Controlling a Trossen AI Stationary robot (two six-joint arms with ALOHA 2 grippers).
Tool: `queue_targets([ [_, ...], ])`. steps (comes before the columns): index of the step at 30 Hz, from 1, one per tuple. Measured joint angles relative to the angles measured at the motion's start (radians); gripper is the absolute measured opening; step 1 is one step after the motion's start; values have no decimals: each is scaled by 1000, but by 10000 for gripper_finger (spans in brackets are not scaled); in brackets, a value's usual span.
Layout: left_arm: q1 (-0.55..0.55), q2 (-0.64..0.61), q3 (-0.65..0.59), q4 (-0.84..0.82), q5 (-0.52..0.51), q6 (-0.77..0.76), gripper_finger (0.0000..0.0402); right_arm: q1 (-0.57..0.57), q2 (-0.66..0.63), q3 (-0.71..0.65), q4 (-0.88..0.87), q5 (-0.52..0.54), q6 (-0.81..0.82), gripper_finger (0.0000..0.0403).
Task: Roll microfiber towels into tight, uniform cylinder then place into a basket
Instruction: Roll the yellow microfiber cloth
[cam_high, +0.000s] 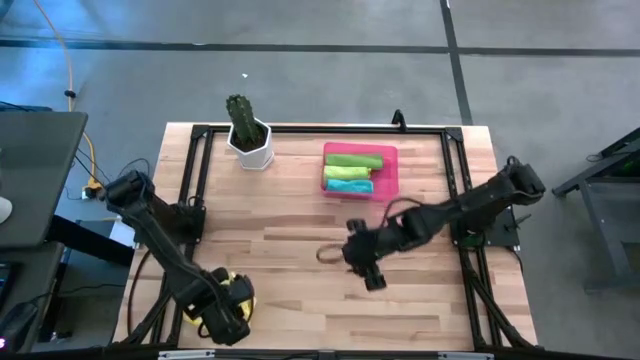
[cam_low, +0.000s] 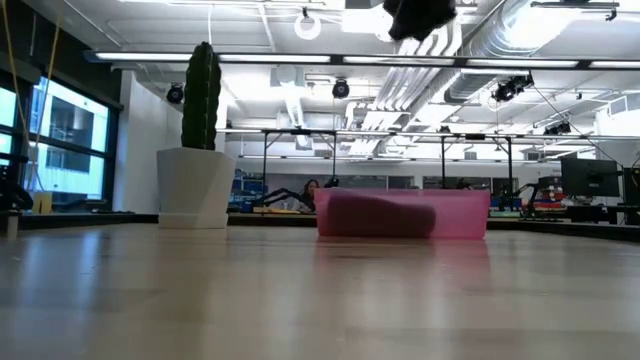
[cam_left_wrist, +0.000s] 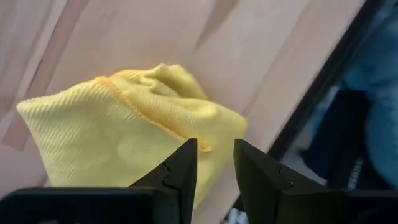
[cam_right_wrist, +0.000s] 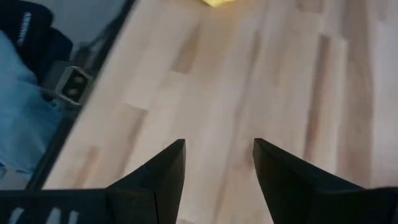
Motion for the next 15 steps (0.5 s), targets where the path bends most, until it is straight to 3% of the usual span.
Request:
queue_targets([
  [8, -21, 126, 0, -75, 44, 18, 94, 151, 12, 0, 111, 148, 9, 181],
  [15, 20, 253, -1, -74, 80, 110, 94, 201, 12, 0, 178, 242, 30, 181],
])
